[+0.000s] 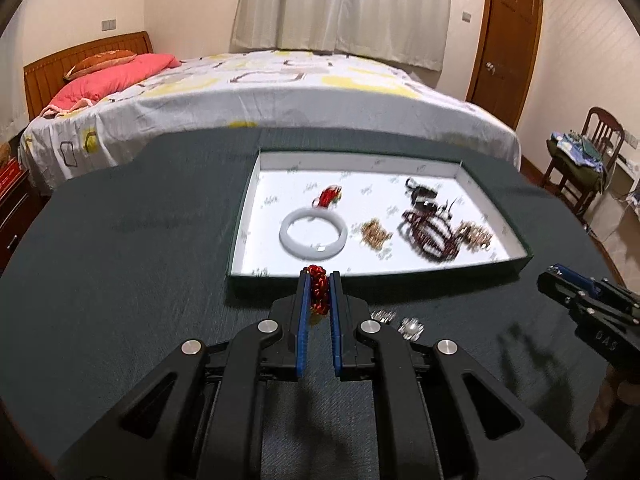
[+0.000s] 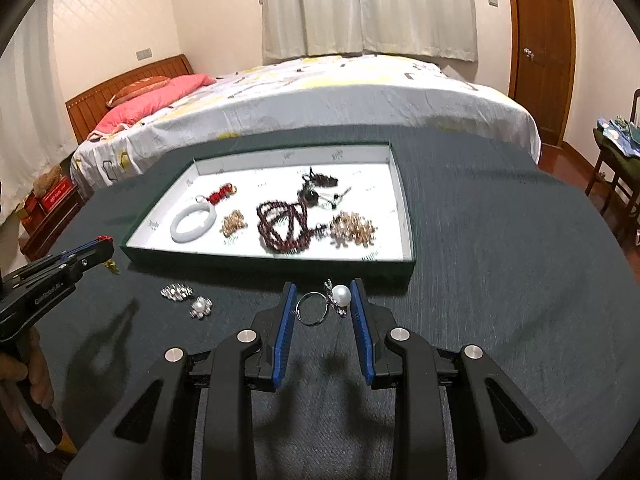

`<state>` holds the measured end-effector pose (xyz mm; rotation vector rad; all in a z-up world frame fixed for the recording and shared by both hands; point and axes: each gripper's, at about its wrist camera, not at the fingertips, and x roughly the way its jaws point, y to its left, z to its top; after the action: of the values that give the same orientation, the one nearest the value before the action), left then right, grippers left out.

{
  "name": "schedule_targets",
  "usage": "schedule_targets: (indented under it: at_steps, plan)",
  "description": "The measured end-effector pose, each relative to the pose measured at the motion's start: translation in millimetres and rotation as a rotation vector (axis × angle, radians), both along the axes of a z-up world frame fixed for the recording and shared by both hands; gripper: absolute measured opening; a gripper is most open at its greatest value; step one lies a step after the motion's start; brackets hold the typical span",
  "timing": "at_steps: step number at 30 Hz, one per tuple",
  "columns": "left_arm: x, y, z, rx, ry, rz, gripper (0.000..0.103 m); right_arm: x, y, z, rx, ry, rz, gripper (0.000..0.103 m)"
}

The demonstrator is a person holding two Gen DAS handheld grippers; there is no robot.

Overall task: Organize jewelry
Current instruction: 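Carry the gold charm and pearl ring into the box and open both tools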

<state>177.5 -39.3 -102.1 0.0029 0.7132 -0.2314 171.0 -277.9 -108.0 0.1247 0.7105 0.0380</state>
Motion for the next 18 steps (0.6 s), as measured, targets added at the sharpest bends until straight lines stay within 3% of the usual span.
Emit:
schedule_targets:
  at_steps: [7, 18]
  plan:
    - [10, -15, 29, -0.013, -0.074, -0.030, 0.010, 14, 3, 27, -0.012, -0.069, 0.015, 0.028]
    - [55, -48, 69, -0.045, -0.196, -0.077, 0.010, 63, 0, 72, -0.037, -0.190, 0.020, 0.028]
